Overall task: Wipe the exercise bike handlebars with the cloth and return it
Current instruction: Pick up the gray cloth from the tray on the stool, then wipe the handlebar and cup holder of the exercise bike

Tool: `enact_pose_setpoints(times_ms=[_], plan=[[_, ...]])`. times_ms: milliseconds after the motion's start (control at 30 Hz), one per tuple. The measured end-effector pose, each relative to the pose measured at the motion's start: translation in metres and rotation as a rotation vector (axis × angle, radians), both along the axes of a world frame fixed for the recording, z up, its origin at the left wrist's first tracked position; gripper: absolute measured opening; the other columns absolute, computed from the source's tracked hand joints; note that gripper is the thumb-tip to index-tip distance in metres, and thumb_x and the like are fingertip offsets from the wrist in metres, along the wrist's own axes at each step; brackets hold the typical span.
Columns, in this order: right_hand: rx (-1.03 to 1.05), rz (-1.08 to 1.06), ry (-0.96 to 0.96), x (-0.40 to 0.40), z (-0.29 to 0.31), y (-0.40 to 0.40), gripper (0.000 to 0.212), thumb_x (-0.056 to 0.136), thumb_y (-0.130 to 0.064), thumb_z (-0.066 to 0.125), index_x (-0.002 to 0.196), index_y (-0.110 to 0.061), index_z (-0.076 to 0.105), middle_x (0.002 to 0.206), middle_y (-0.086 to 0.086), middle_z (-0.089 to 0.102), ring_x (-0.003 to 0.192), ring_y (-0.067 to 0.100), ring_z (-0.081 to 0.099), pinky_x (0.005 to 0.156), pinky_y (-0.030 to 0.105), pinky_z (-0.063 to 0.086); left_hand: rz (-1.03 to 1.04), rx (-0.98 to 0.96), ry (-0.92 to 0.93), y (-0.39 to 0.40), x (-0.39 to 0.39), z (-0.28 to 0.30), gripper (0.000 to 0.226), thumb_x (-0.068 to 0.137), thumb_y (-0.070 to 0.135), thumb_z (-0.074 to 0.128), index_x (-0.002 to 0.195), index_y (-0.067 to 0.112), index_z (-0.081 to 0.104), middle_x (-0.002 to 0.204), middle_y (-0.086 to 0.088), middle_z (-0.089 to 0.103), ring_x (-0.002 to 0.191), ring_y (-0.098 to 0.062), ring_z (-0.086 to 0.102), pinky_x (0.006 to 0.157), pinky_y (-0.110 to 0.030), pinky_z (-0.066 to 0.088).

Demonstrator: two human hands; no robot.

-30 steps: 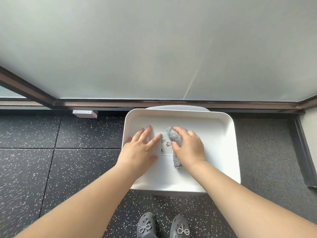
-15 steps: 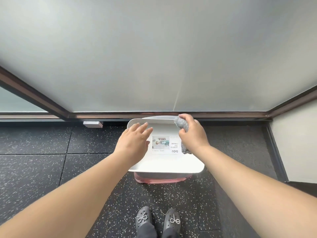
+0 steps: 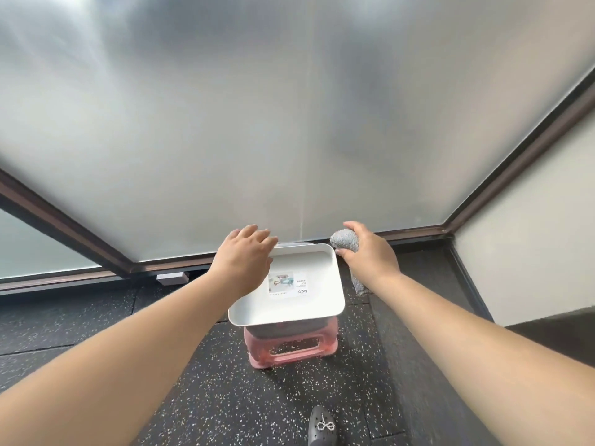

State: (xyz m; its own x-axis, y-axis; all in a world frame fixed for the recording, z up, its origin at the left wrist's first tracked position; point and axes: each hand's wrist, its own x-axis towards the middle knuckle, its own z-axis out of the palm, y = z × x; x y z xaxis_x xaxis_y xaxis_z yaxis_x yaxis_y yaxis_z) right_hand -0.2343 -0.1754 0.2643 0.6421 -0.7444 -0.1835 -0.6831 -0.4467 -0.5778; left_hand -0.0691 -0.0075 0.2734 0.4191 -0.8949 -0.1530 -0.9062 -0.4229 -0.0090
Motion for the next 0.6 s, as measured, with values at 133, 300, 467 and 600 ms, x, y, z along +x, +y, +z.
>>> enact_pose_setpoints(times_ms=[133,300,467,600], plan=[[-0.034,-0.085,0.027,-0.037,0.021,0.007,0.049,0.089,-0.025,0.059,0.135,-0.031,0.043,0.124,0.007,0.063,0.108,0.029,0.058,0.082,0.034,0.045,-0.094,-0.002,-0.008,0.003,-0.024,0.017,0.044,0.095,0.033,0.04,0.138,0.025,0.036,0.146,0.004,0.037,0.139,-0.021,0.022,0.11,-0.036,0.019],[-0.04,-0.239,-0.037,-0.087,0.042,0.034,0.038,0.091,-0.031,0.055,0.128,-0.028,0.045,0.109,0.006,0.064,0.086,0.025,0.055,0.07,0.03,0.037,-0.222,-0.003,0.004,0.009,-0.053,0.029,0.044,0.095,0.035,0.039,0.138,0.026,0.036,0.146,0.005,0.037,0.139,-0.021,0.021,0.112,-0.035,0.017],[-0.111,-0.411,-0.062,-0.15,0.06,0.074,0.046,0.085,-0.048,0.059,0.123,-0.026,0.048,0.086,-0.001,0.057,0.077,0.022,0.053,0.066,0.028,0.033,-0.328,-0.007,0.027,0.014,-0.093,0.04,0.042,0.095,0.036,0.039,0.136,0.026,0.039,0.144,0.007,0.04,0.138,-0.02,0.022,0.111,-0.034,0.017],[-0.112,-0.517,-0.054,-0.208,0.076,0.102,0.048,0.085,-0.059,0.051,0.122,-0.027,0.05,0.084,-0.001,0.06,0.08,0.023,0.058,0.064,0.029,0.035,-0.458,-0.04,0.025,0.013,-0.136,0.054,0.042,0.094,0.036,0.039,0.134,0.025,0.041,0.141,0.005,0.044,0.135,-0.019,0.028,0.11,-0.034,0.02]])
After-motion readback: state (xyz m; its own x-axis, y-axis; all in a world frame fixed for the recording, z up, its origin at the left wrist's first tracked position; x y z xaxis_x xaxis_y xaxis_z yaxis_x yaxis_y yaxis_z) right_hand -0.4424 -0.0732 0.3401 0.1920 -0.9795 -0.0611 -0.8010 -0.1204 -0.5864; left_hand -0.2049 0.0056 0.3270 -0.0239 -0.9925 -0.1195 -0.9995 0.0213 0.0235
